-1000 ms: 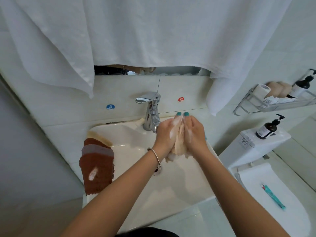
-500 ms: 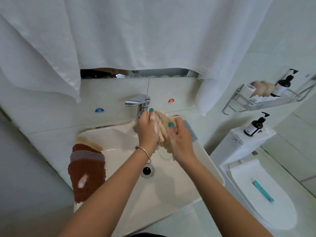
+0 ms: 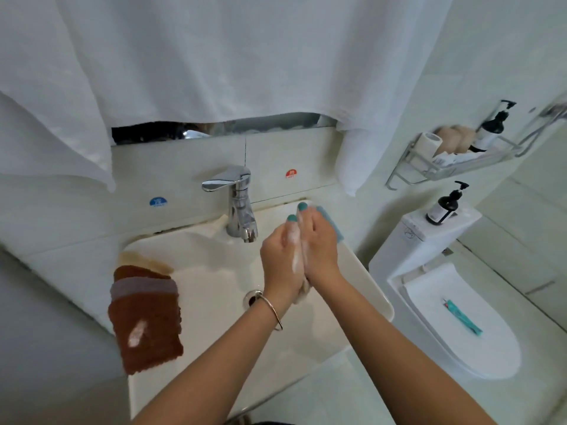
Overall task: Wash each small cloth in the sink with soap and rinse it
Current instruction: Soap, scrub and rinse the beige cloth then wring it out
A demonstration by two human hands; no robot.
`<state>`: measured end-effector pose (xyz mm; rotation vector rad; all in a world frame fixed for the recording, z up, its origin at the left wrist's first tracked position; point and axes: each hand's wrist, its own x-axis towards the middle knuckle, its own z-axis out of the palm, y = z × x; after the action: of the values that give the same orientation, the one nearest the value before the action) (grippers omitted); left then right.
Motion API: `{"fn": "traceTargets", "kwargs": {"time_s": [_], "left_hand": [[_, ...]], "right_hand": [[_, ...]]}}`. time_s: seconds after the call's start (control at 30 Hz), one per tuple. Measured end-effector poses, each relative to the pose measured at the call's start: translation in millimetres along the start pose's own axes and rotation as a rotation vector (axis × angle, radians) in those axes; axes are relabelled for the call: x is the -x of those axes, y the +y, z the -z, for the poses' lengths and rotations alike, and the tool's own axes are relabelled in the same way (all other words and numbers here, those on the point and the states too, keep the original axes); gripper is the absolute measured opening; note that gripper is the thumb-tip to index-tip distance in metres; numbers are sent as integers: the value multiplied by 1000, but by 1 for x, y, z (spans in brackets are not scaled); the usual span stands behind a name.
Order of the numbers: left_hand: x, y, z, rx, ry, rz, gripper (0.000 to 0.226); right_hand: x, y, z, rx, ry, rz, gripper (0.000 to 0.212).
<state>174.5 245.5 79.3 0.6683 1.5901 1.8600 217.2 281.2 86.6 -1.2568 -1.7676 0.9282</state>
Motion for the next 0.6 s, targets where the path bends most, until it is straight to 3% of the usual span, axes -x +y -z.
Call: {"fn": "traceTargets", "kwargs": {"time_s": [0.17,0.3,0.43,0.5,0.6], "left_hand": [[-23,0,1,-10,67,16,49],[-1,-5,-8,-88,-42,-29,44],[-21,-7,4,-81,46,32,48],[-2,-17,9,-138,-62,26,45],[0,-31,33,-205,-200,4,43]], "right_hand": [[17,-4,1,51,-82,32,40],[4,3,7,-19,13,2,33],[29,11,3,134,-156,42,38],[19,23,10,174,-154,-37,38],[0,42,25,-31,-181,-163,38]]}}
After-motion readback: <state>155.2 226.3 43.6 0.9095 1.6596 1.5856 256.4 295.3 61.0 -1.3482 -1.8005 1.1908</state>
